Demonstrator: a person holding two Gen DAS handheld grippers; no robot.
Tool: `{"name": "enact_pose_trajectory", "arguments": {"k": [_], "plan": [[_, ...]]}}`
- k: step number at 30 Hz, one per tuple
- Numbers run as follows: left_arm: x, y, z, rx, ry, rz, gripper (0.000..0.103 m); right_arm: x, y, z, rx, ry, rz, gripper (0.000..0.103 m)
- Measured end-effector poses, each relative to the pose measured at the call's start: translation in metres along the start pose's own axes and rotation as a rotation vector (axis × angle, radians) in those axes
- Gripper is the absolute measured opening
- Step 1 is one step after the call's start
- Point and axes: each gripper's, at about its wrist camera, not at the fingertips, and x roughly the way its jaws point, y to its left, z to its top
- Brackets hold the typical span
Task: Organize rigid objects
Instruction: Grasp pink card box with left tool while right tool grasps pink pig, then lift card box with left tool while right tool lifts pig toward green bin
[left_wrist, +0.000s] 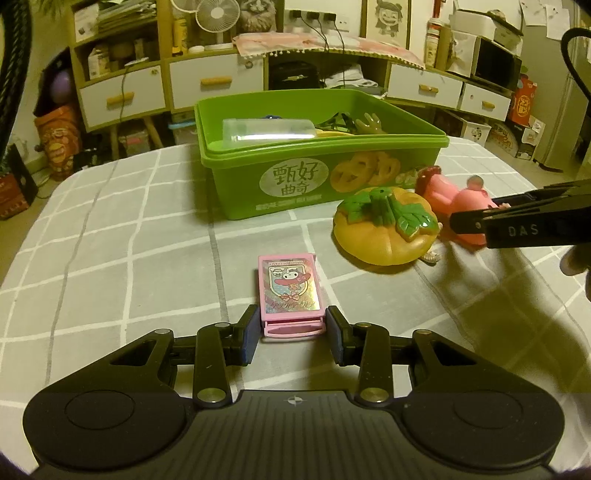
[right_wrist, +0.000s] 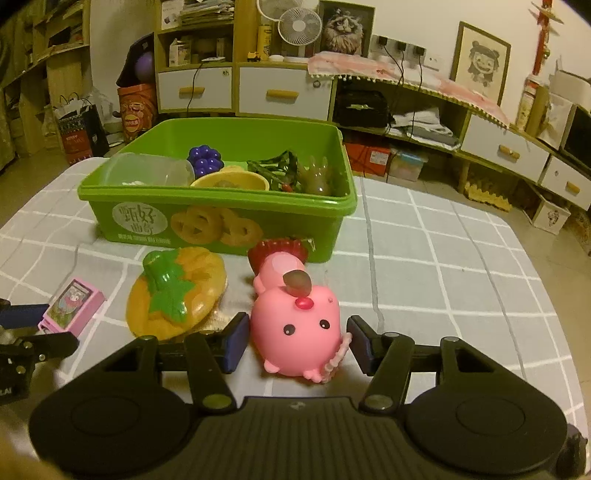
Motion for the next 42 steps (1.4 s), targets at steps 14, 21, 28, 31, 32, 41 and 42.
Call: {"name": "enact_pose_trajectory", "arguments": {"k": [14,21,28,31,32,41,42], "plan": [[0.001,0.000,-0.005,-0.030,-0.041,0.019,0.052,-0.009,0.001,-0.004,0.060,0.053,-0.001,0.035],[0.006,-0.004,-0.007,-0.020,-0.078,0.022,0.073,0.004,-0.008,-0.005,0.133,0.067,0.007,0.047],[0.006,-0.006,-0.005,-0.018,-0.080,0.017,0.058,0.002,-0.006,-0.004,0.124,0.034,-0.006,0.047],[0.004,-0.008,-0.005,-0.004,-0.081,0.008,0.048,0.002,-0.006,-0.004,0.127,0.033,-0.004,0.047],[0.004,-0.008,-0.004,-0.002,-0.080,0.005,0.046,0.002,-0.006,-0.004,0.129,0.033,-0.003,0.045],[0.004,-0.008,-0.001,-0.002,-0.064,0.013,0.045,-0.003,-0.009,0.002,0.162,0.050,0.022,0.029],[0.004,-0.007,0.000,-0.005,-0.062,0.013,0.045,-0.003,-0.010,0.003,0.174,0.061,0.025,0.029]]}}
